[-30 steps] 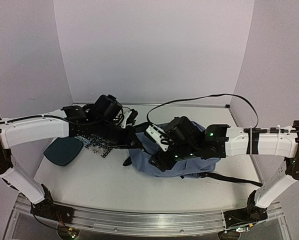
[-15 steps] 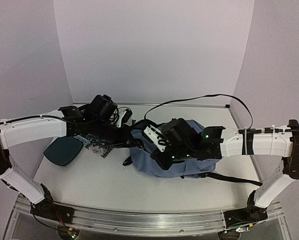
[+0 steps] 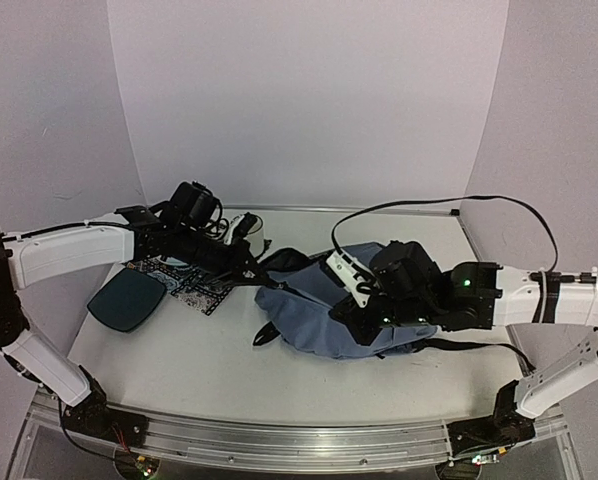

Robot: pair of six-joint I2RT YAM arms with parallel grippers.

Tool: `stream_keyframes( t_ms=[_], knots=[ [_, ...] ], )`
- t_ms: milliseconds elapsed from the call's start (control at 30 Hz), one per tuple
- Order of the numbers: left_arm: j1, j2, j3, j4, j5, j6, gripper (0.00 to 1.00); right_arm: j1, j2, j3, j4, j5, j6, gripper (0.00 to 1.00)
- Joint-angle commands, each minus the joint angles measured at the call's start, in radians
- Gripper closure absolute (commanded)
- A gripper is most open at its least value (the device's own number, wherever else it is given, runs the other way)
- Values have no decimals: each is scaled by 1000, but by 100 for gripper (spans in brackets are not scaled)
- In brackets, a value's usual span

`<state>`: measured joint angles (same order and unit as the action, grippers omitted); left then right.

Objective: Pack the student bag
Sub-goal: Zip the largest pocket of the bag in the student bag, then hold the largest pocket of the student bag.

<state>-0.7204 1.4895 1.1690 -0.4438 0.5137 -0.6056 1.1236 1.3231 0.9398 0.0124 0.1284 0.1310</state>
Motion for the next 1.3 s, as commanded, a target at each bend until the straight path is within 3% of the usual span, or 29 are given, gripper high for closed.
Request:
stream_keyframes(
  t_ms=[0,133,233,333,467,567,733,1000,1100,1267],
  knots=[
    [171,4,1,-3,-268,79,100,12,-191,-42,-313,116,42,100],
    [135,-16,39,2,-125,103,100,12,-181,-23,-323,109,54,96],
    [15,-33,89,14,-121,102,100,12,-95,27,-301,77,59,92],
    [-71,-36,95,82,-70,34,100,12,26,110,-253,14,60,59],
    [-145,-65,61,199,-49,-27,100,12,77,157,-157,-4,84,40],
    [-175,-77,48,211,-59,-20,100,12,88,167,-77,47,115,35],
    [-212,-95,23,240,-29,10,100,10,138,187,25,84,163,36],
    [-215,-147,-35,244,-30,16,100,10,218,186,31,55,194,40],
    [-215,-178,-75,244,-41,15,100,5,218,156,11,85,211,49],
    [-216,-199,-179,244,-75,-9,100,4,167,133,-100,181,236,80]
  ],
)
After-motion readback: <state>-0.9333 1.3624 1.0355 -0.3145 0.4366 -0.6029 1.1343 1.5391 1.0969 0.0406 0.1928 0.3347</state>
